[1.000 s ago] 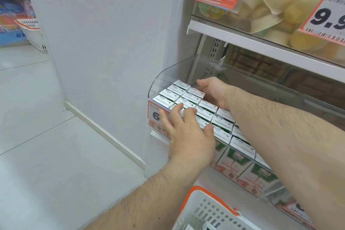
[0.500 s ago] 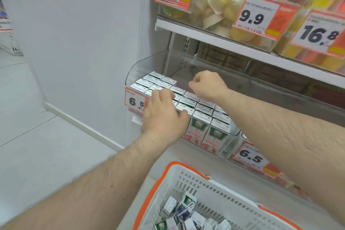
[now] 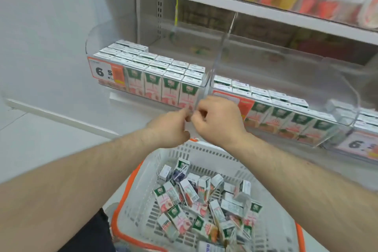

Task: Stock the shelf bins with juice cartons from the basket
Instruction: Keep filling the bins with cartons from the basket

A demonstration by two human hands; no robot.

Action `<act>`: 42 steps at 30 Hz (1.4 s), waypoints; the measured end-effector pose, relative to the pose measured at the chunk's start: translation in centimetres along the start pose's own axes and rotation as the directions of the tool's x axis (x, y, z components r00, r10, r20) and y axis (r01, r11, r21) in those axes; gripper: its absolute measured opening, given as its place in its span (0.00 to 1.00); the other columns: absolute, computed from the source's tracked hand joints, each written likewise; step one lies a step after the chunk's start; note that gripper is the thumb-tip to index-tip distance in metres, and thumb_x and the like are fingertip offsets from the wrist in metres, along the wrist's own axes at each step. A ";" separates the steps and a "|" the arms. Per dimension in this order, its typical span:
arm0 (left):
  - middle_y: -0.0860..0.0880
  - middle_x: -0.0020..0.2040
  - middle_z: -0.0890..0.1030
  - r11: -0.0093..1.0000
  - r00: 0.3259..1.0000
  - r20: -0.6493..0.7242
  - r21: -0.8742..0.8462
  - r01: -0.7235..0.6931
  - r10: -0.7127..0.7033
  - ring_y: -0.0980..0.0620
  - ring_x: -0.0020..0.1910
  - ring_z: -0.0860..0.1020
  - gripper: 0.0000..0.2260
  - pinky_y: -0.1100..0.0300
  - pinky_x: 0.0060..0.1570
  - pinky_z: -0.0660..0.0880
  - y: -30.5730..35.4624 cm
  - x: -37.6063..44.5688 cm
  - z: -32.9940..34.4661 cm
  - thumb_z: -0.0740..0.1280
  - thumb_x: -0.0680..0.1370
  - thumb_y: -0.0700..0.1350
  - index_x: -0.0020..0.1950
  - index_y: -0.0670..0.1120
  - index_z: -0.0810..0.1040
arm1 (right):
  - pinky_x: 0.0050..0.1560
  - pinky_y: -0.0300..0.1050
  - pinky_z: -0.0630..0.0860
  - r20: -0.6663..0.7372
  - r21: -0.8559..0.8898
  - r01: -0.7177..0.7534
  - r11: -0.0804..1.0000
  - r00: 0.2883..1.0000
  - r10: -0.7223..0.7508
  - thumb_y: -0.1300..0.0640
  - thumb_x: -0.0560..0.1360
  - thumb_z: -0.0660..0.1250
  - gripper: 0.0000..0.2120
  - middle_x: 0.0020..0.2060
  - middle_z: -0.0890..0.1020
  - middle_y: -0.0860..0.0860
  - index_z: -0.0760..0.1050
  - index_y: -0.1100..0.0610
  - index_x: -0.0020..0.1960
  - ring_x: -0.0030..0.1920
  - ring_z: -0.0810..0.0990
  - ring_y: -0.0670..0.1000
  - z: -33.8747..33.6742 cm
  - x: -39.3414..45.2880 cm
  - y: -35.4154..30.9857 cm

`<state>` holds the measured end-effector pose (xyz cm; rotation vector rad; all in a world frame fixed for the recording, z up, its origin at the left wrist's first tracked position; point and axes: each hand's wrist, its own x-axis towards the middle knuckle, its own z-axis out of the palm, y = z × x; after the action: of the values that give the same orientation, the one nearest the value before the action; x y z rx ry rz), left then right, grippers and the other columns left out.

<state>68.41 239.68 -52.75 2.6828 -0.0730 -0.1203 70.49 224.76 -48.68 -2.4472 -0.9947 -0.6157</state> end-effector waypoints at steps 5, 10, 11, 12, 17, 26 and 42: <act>0.51 0.54 0.78 0.986 0.977 0.213 0.162 -0.027 -0.008 0.47 0.53 0.76 0.16 0.55 0.51 0.74 0.1 -0.1 4.4 0.64 0.74 0.46 0.61 0.51 0.70 | 0.38 0.49 0.73 0.221 0.034 -0.309 0.951 0.930 0.294 0.54 0.71 0.61 0.12 0.30 0.77 0.50 0.73 0.58 0.32 0.37 0.75 0.55 1.8 -5.4 3.2; 0.49 0.57 0.78 0.980 0.940 0.332 0.196 0.015 -0.081 0.47 0.55 0.76 0.17 0.55 0.52 0.74 -1.5 0.8 7.8 0.64 0.76 0.45 0.65 0.48 0.71 | 0.36 0.41 0.73 0.405 0.141 -0.605 0.784 0.758 0.512 0.58 0.75 0.64 0.11 0.32 0.82 0.49 0.78 0.57 0.35 0.35 0.78 0.50 4.3 -8.7 6.2; 0.48 0.59 0.77 0.979 0.936 0.337 0.201 0.030 -0.098 0.47 0.55 0.76 0.17 0.55 0.53 0.74 -1.9 1.0 8.6 0.63 0.76 0.45 0.65 0.47 0.71 | 0.33 0.39 0.71 0.436 0.147 -0.654 0.742 0.717 0.544 0.58 0.76 0.64 0.12 0.30 0.80 0.48 0.77 0.56 0.34 0.32 0.77 0.48 5.0 -9.3 6.8; 0.47 0.59 0.77 0.978 0.933 0.342 0.205 0.042 -0.112 0.46 0.56 0.76 0.16 0.55 0.53 0.74 -2.3 1.2 9.3 0.64 0.76 0.45 0.64 0.47 0.71 | 0.32 0.38 0.69 0.463 0.158 -0.698 0.698 0.677 0.572 0.59 0.76 0.65 0.13 0.29 0.78 0.47 0.76 0.57 0.33 0.30 0.75 0.47 5.7 -9.9 7.3; 0.45 0.59 0.76 0.970 0.913 0.349 0.193 0.149 -0.210 0.45 0.54 0.76 0.17 0.52 0.53 0.75 -4.6 2.4 14.2 0.66 0.76 0.47 0.63 0.46 0.71 | 0.42 0.41 0.71 0.592 0.163 -0.864 0.476 0.472 0.654 0.58 0.76 0.66 0.11 0.34 0.81 0.55 0.80 0.65 0.39 0.35 0.77 0.48 10.0 -13.3 10.5; 0.41 0.63 0.74 0.824 0.827 0.170 -0.109 0.556 -0.536 0.42 0.61 0.74 0.23 0.53 0.56 0.72 -6.5 4.8 21.9 0.69 0.74 0.45 0.68 0.43 0.68 | 0.38 0.40 0.74 0.799 -0.112 -0.780 0.616 0.297 0.522 0.55 0.76 0.63 0.07 0.41 0.81 0.51 0.79 0.55 0.44 0.38 0.78 0.47 16.9 -19.9 11.6; 0.50 0.47 0.77 0.586 0.691 0.127 -0.437 0.683 -0.711 0.50 0.42 0.77 0.23 0.58 0.40 0.71 -6.8 8.6 25.3 0.75 0.70 0.55 0.54 0.48 0.65 | 0.33 0.43 0.72 0.738 -0.244 -0.593 0.767 0.399 0.544 0.43 0.79 0.60 0.14 0.37 0.79 0.51 0.70 0.55 0.46 0.37 0.79 0.53 21.8 -21.4 8.4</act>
<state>74.74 234.10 -79.05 2.0777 0.9428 -0.2608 67.99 219.42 -79.87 -2.7624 -0.2847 0.8054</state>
